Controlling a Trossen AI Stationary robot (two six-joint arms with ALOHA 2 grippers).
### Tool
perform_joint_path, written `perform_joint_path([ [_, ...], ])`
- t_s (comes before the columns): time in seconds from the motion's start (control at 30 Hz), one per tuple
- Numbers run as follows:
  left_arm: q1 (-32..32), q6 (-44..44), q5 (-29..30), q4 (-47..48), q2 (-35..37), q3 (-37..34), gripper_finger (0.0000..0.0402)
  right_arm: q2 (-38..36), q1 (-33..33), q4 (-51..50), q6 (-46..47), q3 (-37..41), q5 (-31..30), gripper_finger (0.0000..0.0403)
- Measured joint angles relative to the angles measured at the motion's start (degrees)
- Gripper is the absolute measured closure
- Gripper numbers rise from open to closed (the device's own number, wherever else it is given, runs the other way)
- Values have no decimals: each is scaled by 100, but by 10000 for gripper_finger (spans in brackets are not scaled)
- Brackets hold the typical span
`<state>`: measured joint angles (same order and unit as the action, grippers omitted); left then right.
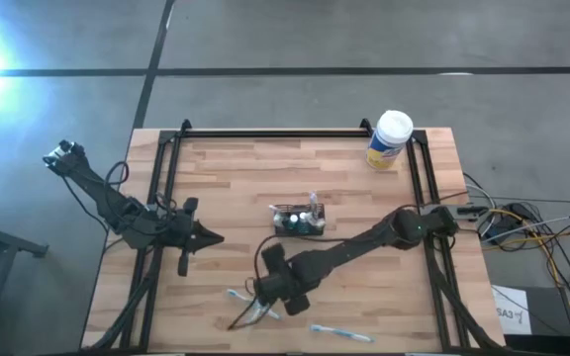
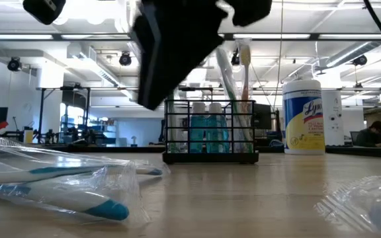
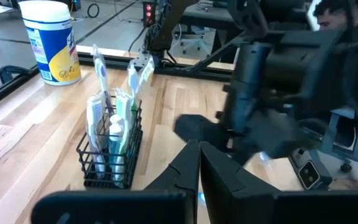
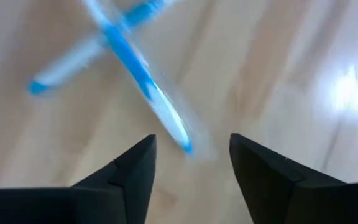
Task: Pick & Place toothbrushing station
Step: Put the left blue toothbrush into the black organizer
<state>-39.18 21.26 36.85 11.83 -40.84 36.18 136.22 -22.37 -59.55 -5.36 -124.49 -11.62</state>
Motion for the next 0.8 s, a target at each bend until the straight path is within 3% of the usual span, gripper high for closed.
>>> perform_joint_path([
  [0.2, 0, 1, -125, 79, -25, 0, 385, 42, -114, 481, -943, 42, 172, 183],
  [0.8, -4, -127, -173, 73, -240, 0, 385, 78, 141, 1811, -1132, 1111, 761, 186],
])
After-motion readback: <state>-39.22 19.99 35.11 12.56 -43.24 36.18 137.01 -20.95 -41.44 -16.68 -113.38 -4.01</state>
